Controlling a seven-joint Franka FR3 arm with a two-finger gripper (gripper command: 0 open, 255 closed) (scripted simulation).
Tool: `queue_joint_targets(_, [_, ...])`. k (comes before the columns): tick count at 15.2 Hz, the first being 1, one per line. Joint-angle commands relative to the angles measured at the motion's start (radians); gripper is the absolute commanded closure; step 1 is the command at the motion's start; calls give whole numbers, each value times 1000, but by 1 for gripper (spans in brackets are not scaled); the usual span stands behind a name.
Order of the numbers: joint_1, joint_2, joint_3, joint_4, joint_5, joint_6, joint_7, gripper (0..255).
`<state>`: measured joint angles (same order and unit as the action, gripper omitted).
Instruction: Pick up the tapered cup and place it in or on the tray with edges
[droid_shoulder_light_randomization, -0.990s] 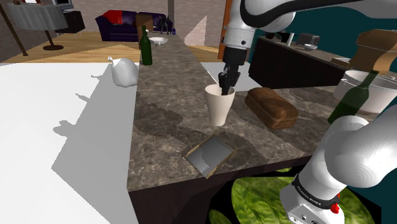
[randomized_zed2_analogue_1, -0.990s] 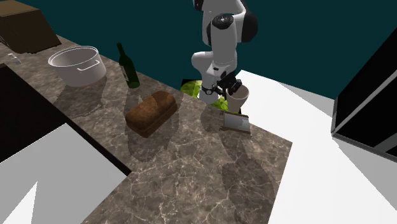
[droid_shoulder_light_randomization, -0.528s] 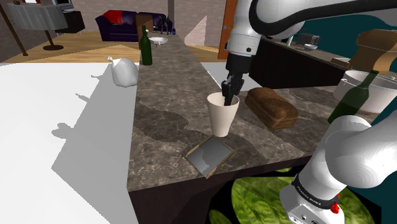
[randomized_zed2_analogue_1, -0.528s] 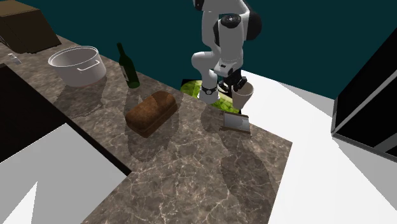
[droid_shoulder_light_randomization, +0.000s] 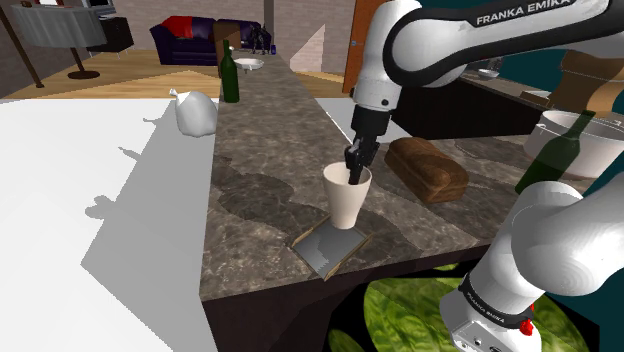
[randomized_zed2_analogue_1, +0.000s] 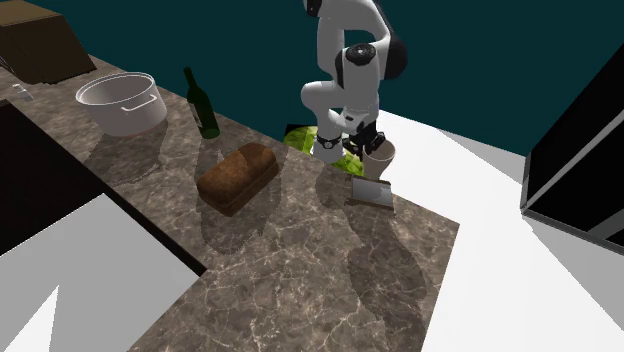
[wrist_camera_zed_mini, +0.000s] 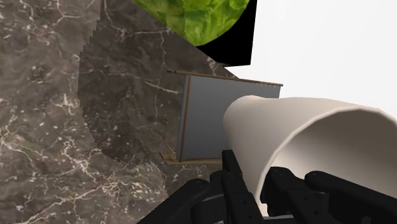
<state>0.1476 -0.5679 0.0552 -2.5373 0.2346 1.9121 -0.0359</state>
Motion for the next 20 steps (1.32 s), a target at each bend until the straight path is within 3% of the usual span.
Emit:
queue_joint_targets(1, [1,9,2,-20,3,29,-5,255])
queue_joint_targets(8, [6,47,7,-93,17,139,-25,255])
queue_joint_targets(16, [5,47,7,-93,17,139,-25,255])
queue_joint_targets(17, [5,47,7,-93,17,139,-25,0])
queue_joint_targets(20, [5,47,7,-93,17,139,-25,0])
